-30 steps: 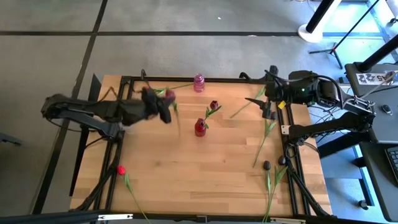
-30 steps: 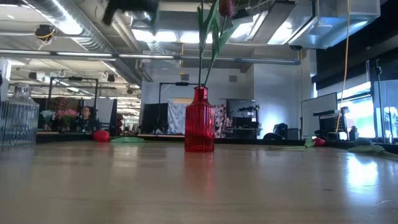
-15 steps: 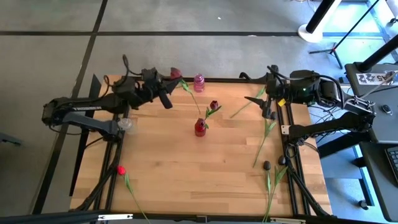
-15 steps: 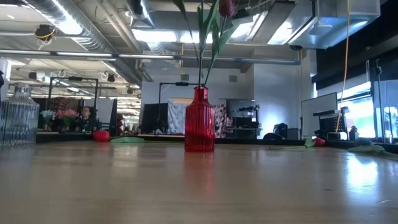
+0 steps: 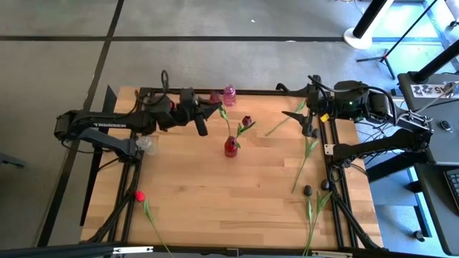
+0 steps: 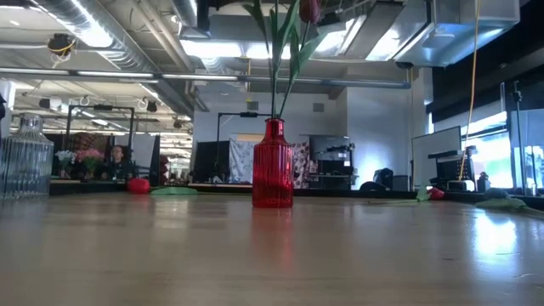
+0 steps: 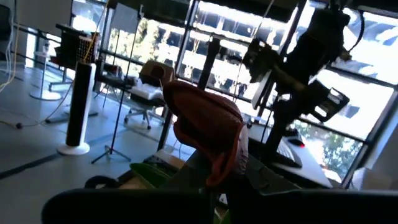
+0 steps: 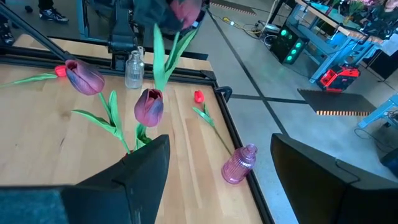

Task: Sort flowers into vase by color
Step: Put the dark red flower into the red vase

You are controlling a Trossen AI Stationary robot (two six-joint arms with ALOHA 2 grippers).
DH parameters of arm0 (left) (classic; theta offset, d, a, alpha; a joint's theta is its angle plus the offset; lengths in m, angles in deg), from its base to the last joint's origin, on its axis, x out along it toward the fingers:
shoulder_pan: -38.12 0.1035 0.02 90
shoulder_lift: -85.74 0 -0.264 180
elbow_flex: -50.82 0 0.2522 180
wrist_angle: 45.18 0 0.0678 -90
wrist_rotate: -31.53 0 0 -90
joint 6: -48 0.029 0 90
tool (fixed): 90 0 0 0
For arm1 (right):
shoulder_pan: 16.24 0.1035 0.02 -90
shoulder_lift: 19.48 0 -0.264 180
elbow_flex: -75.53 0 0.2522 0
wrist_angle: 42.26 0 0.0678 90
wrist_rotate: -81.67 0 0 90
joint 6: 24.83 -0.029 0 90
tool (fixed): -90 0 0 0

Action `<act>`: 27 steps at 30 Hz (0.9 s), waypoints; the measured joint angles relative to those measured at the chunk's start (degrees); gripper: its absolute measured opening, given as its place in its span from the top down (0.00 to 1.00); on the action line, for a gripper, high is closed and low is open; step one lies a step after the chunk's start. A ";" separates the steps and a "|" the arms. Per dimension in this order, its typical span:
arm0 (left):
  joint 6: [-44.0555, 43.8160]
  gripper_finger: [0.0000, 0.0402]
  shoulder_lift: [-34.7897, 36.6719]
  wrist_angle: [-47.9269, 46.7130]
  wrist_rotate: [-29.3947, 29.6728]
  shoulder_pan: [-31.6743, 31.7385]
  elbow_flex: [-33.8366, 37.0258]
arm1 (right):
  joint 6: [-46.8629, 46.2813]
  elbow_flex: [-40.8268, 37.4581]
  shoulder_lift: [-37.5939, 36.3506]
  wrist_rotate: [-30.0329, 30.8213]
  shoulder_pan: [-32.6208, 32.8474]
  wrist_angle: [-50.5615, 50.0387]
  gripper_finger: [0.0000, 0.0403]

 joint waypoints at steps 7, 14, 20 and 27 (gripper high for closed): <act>2.02 0.90 -2.41 -5.65 -0.15 -0.31 0.00 | -3.62 -0.01 0.28 1.86 0.00 -0.15 0.31; -1.55 0.77 -1.85 -16.60 -0.64 -3.54 0.00 | -35.36 -0.63 1.65 6.01 -9.36 -8.09 0.31; -3.04 0.70 -0.81 -34.24 -3.21 -3.82 -4.68 | -56.30 -5.62 5.77 -3.87 -19.49 -7.45 0.31; 1.46 0.63 -0.90 -50.42 -3.44 -3.82 -10.39 | -66.17 -9.35 11.70 1.09 -27.24 -6.00 0.31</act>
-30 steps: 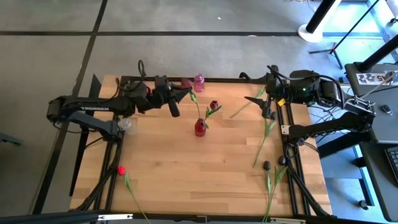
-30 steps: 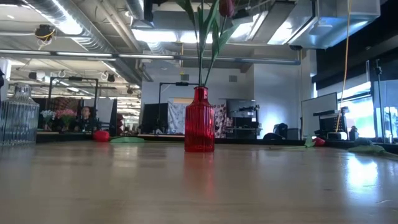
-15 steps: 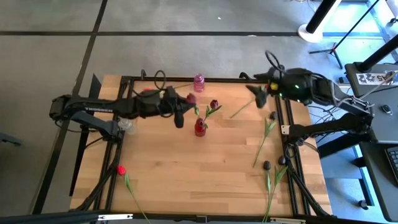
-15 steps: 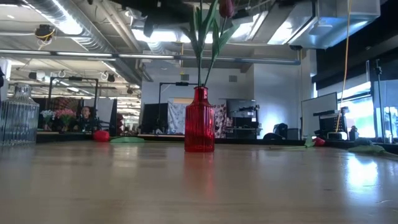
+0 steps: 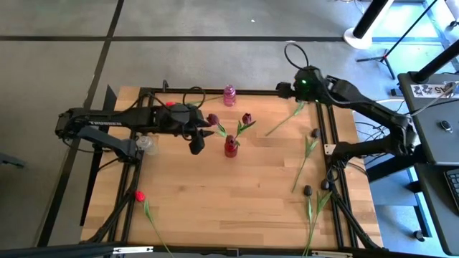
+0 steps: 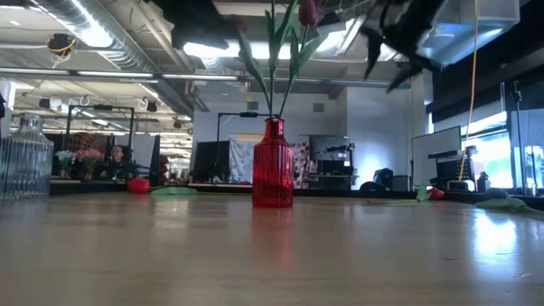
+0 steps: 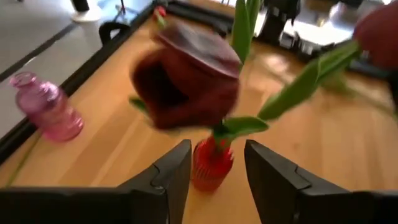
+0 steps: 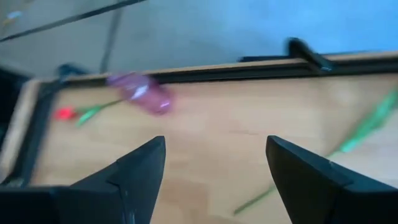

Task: Sort flowers into vase by color
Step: Put the dark red flower into the red vase, then put the top right red flower into the purple vase

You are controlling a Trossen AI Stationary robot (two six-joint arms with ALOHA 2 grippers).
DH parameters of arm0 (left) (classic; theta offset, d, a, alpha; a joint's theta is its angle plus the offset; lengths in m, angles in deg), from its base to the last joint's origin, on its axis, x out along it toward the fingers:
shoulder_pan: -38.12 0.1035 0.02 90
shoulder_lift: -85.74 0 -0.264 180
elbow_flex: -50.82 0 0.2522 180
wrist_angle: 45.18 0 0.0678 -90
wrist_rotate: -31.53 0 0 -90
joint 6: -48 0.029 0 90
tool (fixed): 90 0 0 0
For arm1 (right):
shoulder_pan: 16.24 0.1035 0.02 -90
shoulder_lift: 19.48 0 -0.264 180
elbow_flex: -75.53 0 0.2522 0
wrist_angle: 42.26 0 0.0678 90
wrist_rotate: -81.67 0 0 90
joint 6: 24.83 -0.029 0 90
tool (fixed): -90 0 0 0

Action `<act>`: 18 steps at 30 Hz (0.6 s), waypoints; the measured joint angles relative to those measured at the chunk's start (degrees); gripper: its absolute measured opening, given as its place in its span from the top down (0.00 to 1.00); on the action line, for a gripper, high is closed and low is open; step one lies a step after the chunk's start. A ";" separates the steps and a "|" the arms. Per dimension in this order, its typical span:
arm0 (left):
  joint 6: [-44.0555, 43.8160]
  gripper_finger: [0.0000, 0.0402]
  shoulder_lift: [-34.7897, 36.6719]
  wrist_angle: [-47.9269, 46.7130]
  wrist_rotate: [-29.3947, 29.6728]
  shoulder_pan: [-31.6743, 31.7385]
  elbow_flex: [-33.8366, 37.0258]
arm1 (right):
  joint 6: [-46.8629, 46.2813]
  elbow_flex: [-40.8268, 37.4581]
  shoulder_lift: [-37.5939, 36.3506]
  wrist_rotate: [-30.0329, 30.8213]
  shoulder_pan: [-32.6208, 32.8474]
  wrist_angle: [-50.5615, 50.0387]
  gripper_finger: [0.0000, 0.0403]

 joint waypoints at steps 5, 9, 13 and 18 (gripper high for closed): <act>2.61 0.63 0.44 -7.65 -0.12 -0.36 -2.42 | -5.63 -4.30 4.15 2.23 -5.98 0.18 0.31; 2.77 0.63 2.85 -10.00 -0.21 -0.61 -2.53 | -9.14 -10.06 7.07 3.56 -10.87 2.34 0.31; 2.39 0.63 6.39 -13.11 0.53 -0.55 -2.53 | -11.30 -15.26 10.64 2.88 -15.82 7.57 0.31; 0.38 0.63 10.13 -13.49 1.34 1.93 -2.55 | -11.38 -17.43 18.66 3.36 -20.57 14.65 0.31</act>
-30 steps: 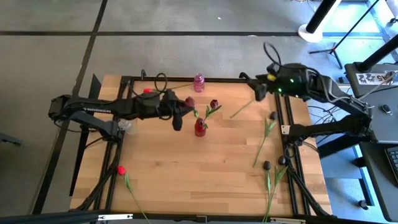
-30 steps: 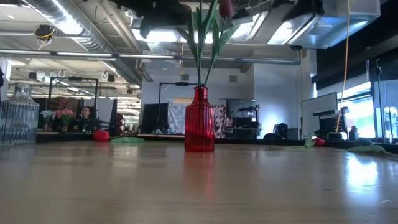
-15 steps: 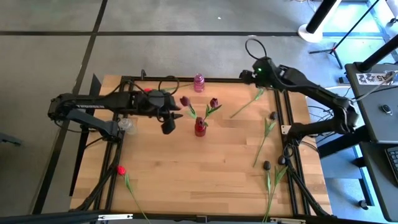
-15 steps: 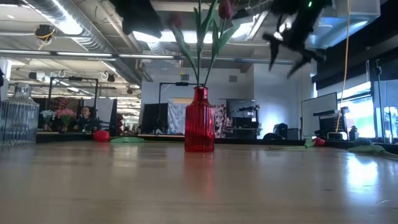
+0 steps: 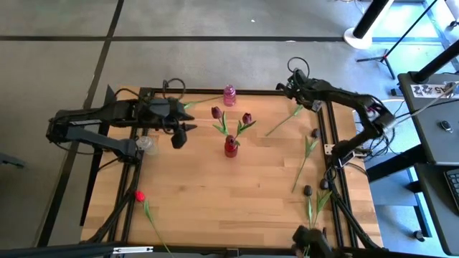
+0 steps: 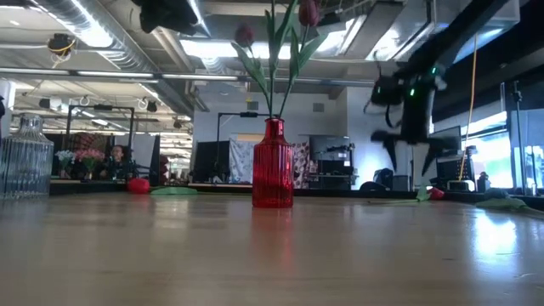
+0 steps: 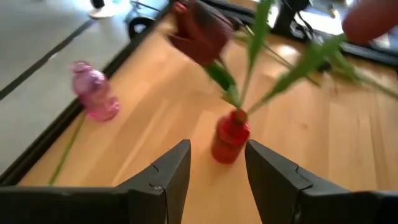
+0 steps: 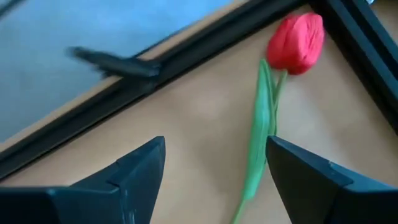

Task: Sort flowers into vase by color
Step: Put the top right red flower into the purple vase

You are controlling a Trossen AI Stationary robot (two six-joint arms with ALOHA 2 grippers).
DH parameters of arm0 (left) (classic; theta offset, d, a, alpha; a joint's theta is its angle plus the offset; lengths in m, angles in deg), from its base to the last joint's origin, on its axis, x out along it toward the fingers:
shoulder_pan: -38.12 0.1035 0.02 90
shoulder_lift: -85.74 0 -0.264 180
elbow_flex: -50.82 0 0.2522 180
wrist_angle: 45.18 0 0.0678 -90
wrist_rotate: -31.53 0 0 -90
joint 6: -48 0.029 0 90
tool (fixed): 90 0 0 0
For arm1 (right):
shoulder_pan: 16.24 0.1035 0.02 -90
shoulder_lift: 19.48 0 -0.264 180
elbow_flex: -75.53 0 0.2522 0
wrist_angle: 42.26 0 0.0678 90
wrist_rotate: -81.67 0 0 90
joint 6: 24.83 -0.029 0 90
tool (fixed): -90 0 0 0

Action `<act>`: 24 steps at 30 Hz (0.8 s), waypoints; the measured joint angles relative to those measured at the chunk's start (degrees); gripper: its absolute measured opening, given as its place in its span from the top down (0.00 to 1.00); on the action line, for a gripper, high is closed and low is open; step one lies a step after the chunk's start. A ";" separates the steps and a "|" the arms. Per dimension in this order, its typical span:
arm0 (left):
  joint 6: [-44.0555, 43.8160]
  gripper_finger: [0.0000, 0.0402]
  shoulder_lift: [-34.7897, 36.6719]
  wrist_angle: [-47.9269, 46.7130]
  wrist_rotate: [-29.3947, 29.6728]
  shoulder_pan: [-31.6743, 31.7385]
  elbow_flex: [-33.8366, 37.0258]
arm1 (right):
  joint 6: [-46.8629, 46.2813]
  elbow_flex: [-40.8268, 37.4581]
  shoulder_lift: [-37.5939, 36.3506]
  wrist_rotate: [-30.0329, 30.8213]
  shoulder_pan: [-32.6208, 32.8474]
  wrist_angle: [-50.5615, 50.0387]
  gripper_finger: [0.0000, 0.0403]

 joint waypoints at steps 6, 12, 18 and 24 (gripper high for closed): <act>-3.67 0.63 0.84 0.16 -0.03 4.68 -0.02 | -4.63 0.97 8.92 1.54 -4.13 0.19 0.31; -4.00 0.63 0.02 3.93 0.01 7.24 -0.02 | -7.51 3.18 11.90 4.09 -3.59 -0.67 0.37; -4.00 0.63 0.45 6.36 0.02 8.21 0.00 | -7.97 4.19 12.92 3.16 -3.44 -2.67 0.60; -2.75 0.63 2.79 6.54 0.02 8.17 0.02 | -8.34 4.31 12.62 0.07 -3.51 -5.07 0.78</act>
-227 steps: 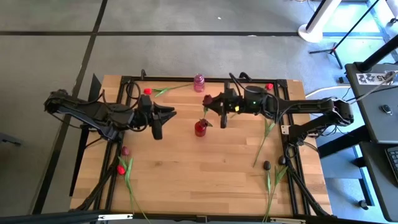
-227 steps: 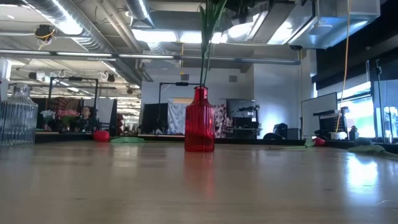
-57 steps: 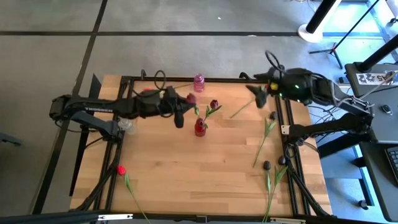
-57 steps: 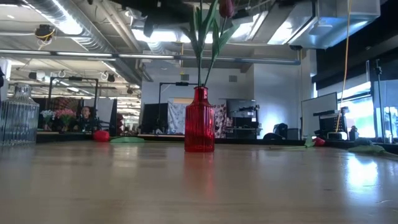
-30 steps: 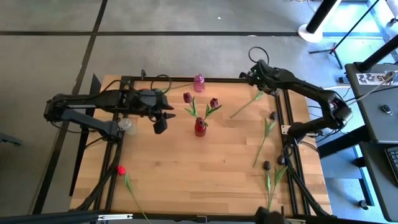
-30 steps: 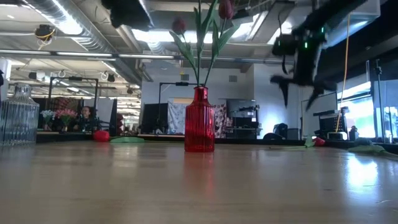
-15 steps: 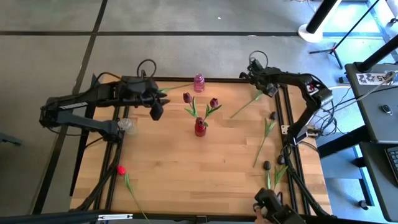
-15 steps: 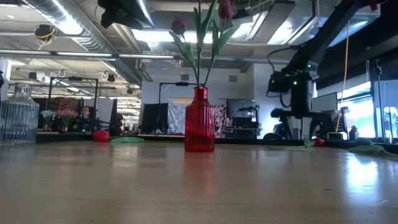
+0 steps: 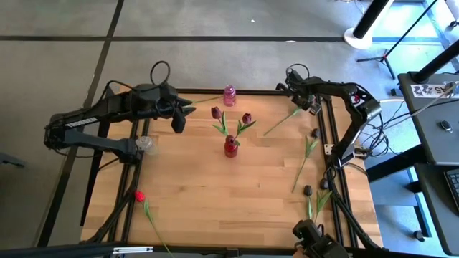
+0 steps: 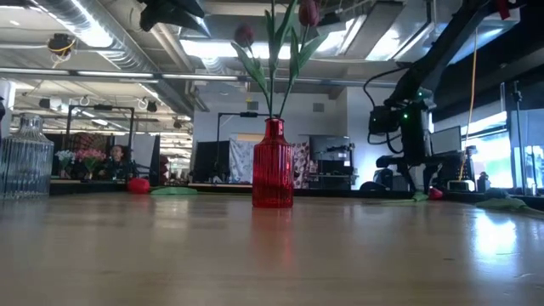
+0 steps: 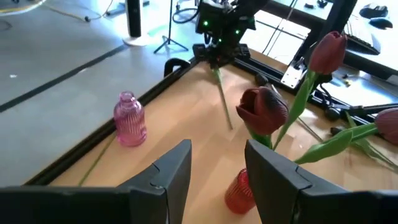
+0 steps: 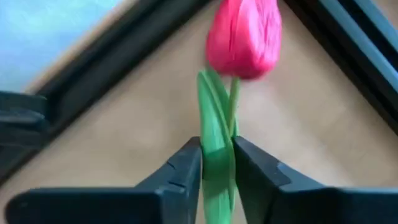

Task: Sort flowers into vase by color
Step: Put the top right red flower into the purple vase

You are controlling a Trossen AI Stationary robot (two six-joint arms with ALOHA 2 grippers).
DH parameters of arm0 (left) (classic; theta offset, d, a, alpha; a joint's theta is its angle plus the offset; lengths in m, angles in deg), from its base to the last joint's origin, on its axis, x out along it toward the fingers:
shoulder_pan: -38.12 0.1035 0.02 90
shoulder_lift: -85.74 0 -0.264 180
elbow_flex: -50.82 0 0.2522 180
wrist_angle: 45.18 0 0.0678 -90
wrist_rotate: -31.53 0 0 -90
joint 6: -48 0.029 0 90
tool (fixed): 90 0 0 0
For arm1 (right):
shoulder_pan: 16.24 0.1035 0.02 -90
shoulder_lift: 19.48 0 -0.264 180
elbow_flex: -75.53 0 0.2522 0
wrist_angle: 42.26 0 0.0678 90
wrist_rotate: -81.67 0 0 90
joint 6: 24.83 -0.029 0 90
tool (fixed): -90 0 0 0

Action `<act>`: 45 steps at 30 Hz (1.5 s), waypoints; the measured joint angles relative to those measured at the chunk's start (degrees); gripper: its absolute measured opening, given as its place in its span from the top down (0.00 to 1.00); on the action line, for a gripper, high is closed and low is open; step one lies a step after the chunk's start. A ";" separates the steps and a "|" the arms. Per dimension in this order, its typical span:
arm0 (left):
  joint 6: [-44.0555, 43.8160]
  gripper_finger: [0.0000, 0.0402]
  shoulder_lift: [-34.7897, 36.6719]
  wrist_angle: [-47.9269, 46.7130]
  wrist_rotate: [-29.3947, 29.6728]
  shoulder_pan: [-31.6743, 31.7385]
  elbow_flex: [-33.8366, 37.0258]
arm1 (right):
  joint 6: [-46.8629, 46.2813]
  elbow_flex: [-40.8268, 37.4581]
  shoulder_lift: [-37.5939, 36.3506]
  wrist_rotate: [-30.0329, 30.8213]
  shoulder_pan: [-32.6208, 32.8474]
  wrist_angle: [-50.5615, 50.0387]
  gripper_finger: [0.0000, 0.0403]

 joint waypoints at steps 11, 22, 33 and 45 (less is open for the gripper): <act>5.70 0.64 0.89 2.10 5.56 0.00 0.03 | -17.82 -0.98 0.51 -4.89 14.70 -1.13 0.81; 6.31 0.64 3.68 0.83 3.45 0.00 0.03 | 6.41 4.64 -1.58 -1.97 19.93 9.38 0.98; 2.20 0.64 8.16 -0.29 3.43 -0.88 0.03 | 46.68 20.59 -2.88 -6.30 23.63 41.32 0.99; -6.55 0.64 9.64 -0.42 2.30 -2.73 0.03 | 61.68 22.18 -2.34 -6.07 23.96 69.86 1.00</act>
